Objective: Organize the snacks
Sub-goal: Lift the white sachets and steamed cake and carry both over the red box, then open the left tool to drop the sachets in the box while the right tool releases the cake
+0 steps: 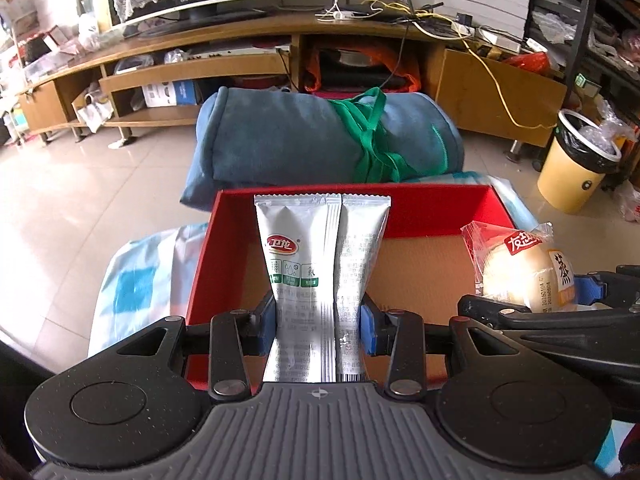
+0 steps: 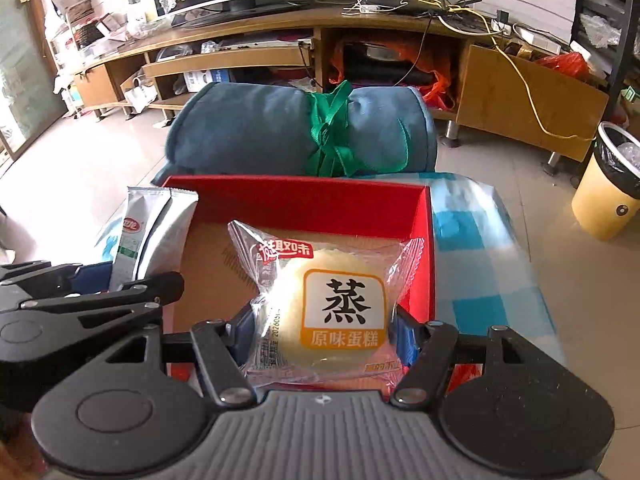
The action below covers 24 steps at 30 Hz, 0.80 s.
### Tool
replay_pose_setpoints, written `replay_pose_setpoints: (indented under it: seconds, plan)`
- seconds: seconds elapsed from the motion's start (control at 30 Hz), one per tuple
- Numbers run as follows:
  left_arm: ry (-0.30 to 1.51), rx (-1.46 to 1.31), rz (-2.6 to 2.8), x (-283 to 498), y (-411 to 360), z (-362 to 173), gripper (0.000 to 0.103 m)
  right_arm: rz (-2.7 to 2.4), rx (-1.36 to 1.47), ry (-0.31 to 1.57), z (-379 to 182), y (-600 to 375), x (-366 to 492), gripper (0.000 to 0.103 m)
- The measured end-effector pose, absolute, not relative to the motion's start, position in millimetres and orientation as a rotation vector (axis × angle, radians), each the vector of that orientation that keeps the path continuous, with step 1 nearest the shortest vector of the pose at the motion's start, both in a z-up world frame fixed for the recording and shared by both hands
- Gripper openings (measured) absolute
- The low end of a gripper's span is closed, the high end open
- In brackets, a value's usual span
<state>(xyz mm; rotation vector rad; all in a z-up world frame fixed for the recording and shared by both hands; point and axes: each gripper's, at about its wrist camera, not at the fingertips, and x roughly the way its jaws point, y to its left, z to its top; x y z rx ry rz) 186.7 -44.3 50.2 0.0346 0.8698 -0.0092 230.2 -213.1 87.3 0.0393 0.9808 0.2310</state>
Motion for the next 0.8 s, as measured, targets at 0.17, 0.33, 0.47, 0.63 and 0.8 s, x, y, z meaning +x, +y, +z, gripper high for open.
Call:
replay_pose_setpoints:
  seconds: [0.17,0.33,0.47,0.63,0.8]
  plan:
    - [0.887,0.030,0.004,208,-43,41,0.048,0.219,0.034,0.994,75,-210,251,0.060]
    - [0.918,0.040,0.001,221,-44,26,0.048,0.210,0.017,1.022,58,-209,265,0.060]
    - [0.941,0.057,0.005,225,-46,16,0.048,0.203,-0.003,1.046,43,-206,271,0.060]
    - [0.973,0.062,0.017,228,-45,4,0.047,0.204,-0.038,1.060,30,-200,275,0.060]
    - [0.984,0.074,0.027,230,-46,-3,0.046,0.203,-0.071,1.058,25,-196,276,0.060]
